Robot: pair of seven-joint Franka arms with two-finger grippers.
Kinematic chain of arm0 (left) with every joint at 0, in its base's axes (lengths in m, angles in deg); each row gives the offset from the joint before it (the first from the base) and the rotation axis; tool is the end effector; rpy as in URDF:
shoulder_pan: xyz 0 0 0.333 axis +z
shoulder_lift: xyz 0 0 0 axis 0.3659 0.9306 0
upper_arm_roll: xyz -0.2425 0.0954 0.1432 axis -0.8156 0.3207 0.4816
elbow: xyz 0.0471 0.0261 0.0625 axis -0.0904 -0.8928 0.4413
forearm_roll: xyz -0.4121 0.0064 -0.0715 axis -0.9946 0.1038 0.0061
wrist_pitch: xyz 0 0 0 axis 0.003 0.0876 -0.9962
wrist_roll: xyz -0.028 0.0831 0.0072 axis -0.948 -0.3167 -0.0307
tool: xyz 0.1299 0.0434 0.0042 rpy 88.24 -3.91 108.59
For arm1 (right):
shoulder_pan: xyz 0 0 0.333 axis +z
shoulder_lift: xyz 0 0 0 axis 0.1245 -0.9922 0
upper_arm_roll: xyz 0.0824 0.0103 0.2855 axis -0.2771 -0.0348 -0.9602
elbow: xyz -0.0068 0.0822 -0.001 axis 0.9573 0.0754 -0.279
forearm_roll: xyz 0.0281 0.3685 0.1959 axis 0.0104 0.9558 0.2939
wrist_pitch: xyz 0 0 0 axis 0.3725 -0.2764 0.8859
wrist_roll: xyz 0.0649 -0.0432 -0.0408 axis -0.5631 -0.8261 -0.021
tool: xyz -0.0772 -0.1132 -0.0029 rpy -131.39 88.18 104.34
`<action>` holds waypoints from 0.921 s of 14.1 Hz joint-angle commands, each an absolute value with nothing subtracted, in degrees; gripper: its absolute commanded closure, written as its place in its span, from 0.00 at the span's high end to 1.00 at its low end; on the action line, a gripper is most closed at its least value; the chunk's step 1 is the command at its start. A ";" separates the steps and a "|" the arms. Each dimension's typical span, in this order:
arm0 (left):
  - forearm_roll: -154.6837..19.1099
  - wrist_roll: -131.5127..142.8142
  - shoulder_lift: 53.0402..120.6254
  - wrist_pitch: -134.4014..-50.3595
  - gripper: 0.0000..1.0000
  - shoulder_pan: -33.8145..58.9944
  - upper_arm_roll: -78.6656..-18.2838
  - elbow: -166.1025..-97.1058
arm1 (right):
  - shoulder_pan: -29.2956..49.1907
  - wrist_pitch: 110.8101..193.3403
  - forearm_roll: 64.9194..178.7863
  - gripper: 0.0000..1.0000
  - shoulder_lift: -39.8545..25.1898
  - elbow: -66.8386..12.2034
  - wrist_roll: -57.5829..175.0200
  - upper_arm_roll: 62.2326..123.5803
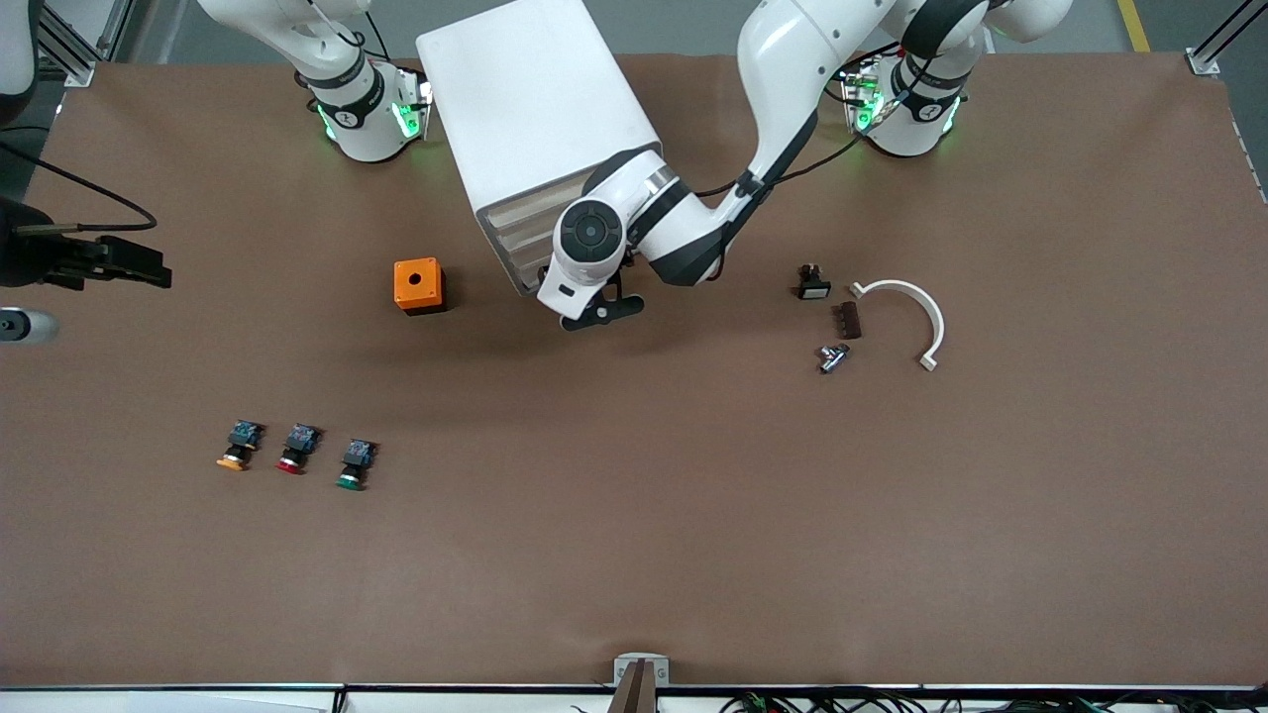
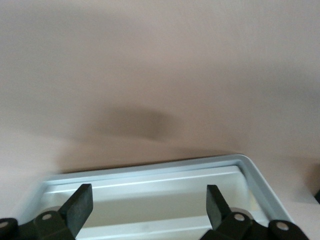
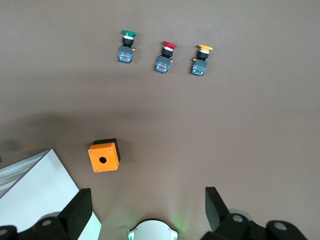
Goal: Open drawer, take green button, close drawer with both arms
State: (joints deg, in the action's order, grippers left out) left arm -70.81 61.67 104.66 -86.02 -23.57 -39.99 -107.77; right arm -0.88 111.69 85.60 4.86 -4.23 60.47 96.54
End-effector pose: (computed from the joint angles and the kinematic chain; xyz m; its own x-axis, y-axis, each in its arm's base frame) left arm 0.4226 -0.5974 0.2261 0.9107 0.2428 -0.3343 0.2568 -0.9665 -0.0026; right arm 0.6014 -0.0187 0.5608 0.9783 0.0090 -0.2071 0.0107 -0.9999 0.0073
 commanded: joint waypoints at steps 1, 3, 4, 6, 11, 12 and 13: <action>-68.20 61.08 95.78 -76.41 1.00 -18.65 -39.73 -109.41 | -1.26 110.98 84.92 1.00 4.53 -3.09 61.47 95.90; -68.20 55.76 89.28 -67.46 1.00 -11.53 -39.99 -109.50 | -1.52 110.55 84.92 1.00 4.53 -3.18 61.38 95.98; -68.20 49.71 86.99 -63.85 1.00 -7.75 -40.08 -109.59 | -1.79 110.55 84.83 1.00 4.62 -3.53 61.38 96.07; -67.94 39.76 83.38 -58.91 1.00 -0.98 -39.91 -109.94 | -4.06 109.15 85.09 1.00 4.71 -3.44 61.21 95.98; -63.10 18.50 72.84 -53.88 1.00 16.50 -40.26 -113.96 | -5.13 105.98 84.40 1.00 6.02 -3.53 61.47 96.07; -63.10 14.97 71.33 -54.14 1.00 20.11 -40.26 -114.33 | -5.22 105.80 84.57 1.00 7.07 -4.14 61.55 96.07; -63.10 11.71 70.54 -54.23 1.00 23.54 -40.26 -114.42 | -5.30 106.50 85.00 1.00 8.82 -6.23 61.55 96.07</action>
